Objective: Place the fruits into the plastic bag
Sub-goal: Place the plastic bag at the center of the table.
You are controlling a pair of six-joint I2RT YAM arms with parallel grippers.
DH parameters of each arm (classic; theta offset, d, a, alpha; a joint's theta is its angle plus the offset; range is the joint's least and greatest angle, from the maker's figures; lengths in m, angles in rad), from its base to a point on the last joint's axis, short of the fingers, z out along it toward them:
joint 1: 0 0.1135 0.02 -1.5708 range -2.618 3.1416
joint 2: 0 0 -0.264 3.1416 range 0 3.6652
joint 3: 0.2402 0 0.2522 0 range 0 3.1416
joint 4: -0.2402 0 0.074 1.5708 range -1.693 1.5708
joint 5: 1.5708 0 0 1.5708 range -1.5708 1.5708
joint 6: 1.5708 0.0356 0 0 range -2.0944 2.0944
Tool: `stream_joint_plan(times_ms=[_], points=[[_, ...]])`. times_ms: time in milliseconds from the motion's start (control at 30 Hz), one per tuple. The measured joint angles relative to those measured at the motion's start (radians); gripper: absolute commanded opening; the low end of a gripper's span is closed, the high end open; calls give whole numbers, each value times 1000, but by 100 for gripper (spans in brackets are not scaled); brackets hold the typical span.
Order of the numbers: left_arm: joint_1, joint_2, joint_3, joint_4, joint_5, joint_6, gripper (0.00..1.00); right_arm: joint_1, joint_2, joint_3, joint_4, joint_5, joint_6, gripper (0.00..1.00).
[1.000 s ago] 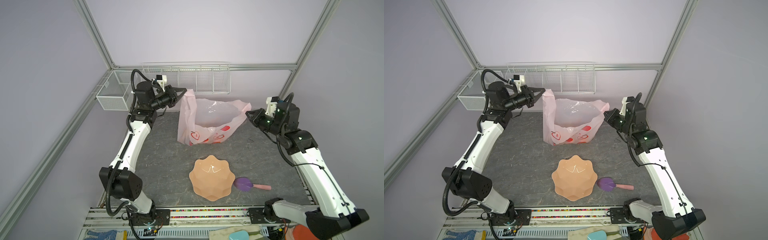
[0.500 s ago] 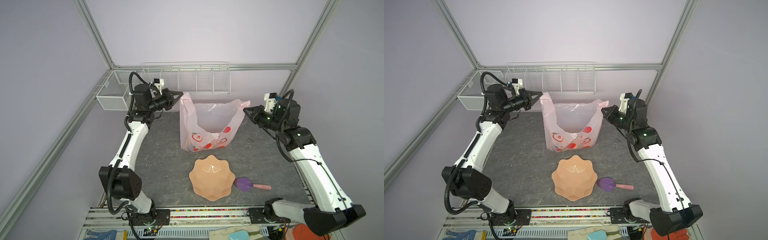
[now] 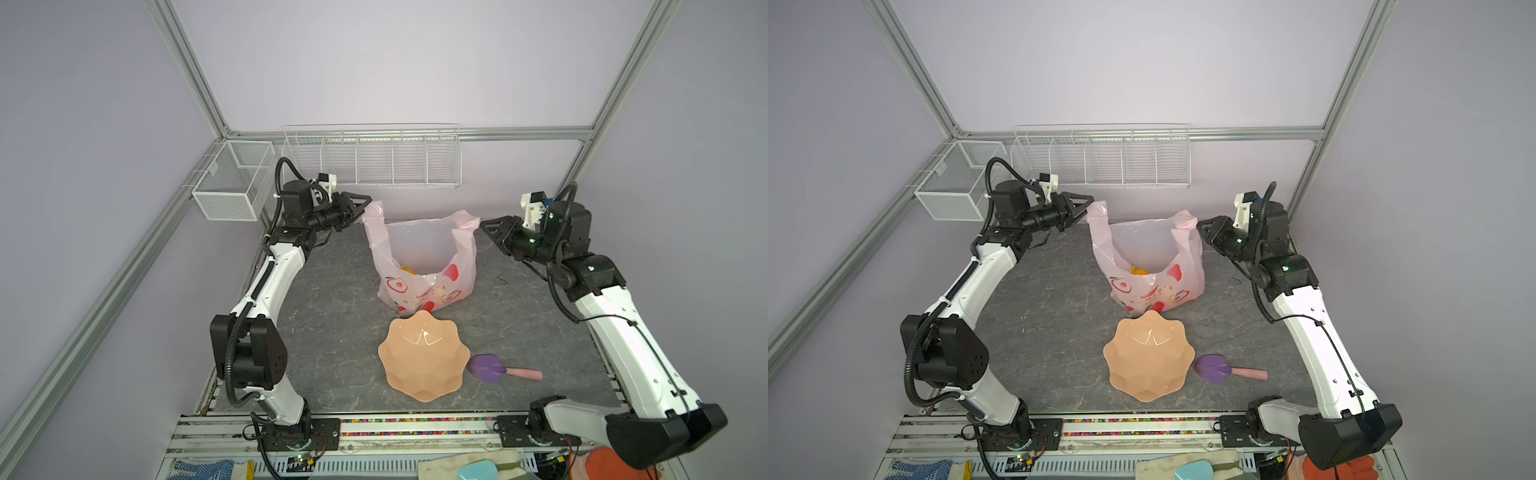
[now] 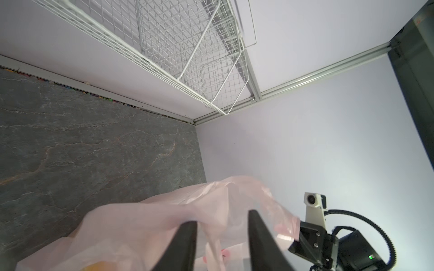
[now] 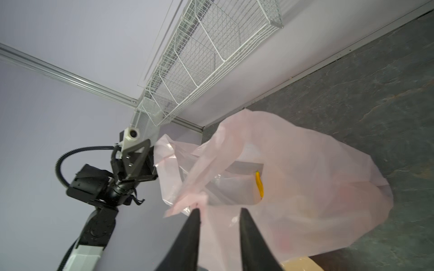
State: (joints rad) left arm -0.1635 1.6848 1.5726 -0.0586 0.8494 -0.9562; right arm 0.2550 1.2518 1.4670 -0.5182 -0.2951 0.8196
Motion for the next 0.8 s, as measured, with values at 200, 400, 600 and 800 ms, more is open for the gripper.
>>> stream_joint_plan(times_ms=[200, 400, 600, 800], points=[[18, -57, 0, -35, -69, 27, 84, -114, -5, 62, -124, 19, -49, 87], [78, -174, 7, -161, -158, 121, 100, -271, -54, 23, -198, 18, -66, 95], [108, -269, 8, -304, -261, 233, 100, -365, -77, 23, -252, 41, -148, 94], [108, -369, -66, -391, -408, 336, 100, -389, -77, 6, -280, 114, -280, 88]])
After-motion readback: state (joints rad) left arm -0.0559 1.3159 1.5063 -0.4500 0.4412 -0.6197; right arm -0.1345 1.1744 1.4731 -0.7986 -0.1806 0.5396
